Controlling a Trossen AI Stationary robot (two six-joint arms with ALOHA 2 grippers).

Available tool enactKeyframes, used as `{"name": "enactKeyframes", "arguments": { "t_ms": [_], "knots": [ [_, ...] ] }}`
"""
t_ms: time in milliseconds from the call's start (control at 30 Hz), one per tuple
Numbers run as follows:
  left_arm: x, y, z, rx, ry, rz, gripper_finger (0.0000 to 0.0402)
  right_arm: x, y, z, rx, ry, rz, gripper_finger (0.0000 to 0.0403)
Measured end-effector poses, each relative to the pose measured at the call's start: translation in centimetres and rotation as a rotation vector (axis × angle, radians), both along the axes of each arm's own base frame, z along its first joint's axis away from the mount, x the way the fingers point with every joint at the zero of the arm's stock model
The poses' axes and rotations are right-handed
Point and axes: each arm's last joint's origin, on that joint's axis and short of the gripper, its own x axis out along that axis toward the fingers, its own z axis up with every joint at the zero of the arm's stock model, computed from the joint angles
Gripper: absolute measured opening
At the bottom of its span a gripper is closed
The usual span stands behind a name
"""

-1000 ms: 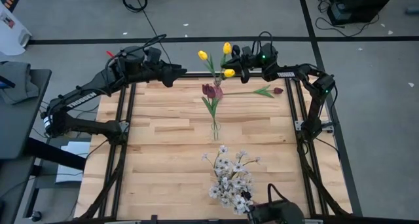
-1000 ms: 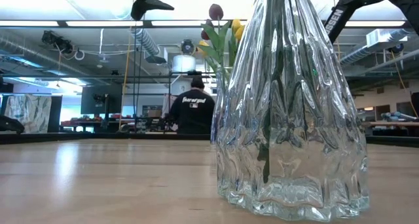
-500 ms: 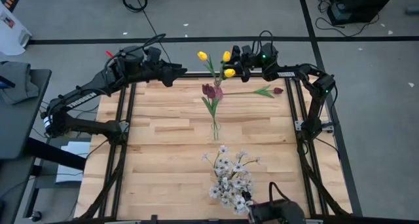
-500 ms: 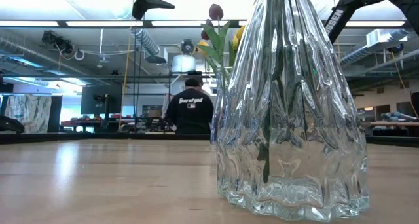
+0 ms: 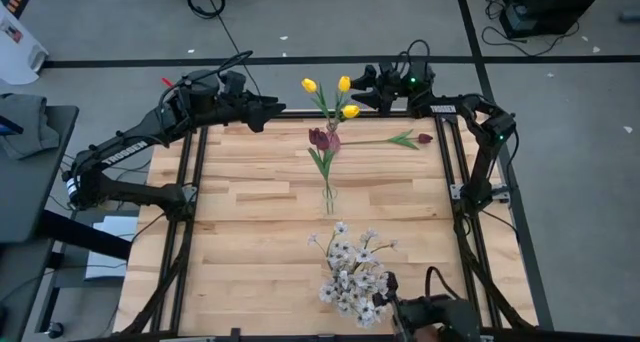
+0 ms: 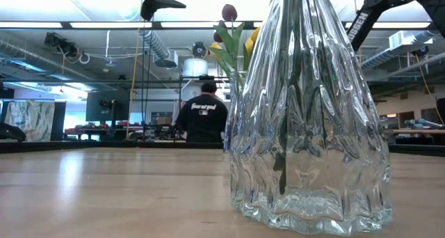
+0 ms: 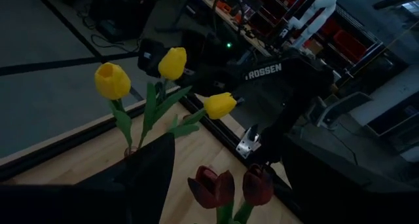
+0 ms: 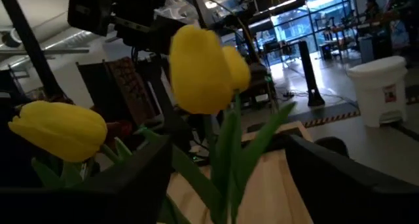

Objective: Sort flowers into vase by color
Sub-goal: Put the yellow flower into the pink transparent vase, then put the red flower into the top transparent vase

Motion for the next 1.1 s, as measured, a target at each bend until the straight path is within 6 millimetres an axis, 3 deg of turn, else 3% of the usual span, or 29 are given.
{"name": "enactKeyframes", "arguments": {
  "t_ms": [267, 600, 867, 1100],
  "knots": [
    [0.0, 0.0, 0.0, -0.001, 0.001, 0.000, 0.0282, -1.7, -1.2, -0.1, 0.019, 0.013, -0.043, 0.0337],
    [0.0, 0.0, 0.0, -0.004, 0.002, 0.004, 0.0282, -3.4, -2.4, -0.2, 0.087, 0.022, -0.090, 0.0341],
    [-0.2, 0.2, -0.6, -0.079, 0.036, 0.088, 0.0282, -4.6, -3.8, -1.8, 0.393, 0.095, -0.244, 0.0331],
    [-1.0, -0.2, -2.8, -0.285, 0.208, 0.143, 0.0282, -4.7, -3.7, -2.7, 0.644, 0.171, -0.183, 0.0307]
  ]
}}
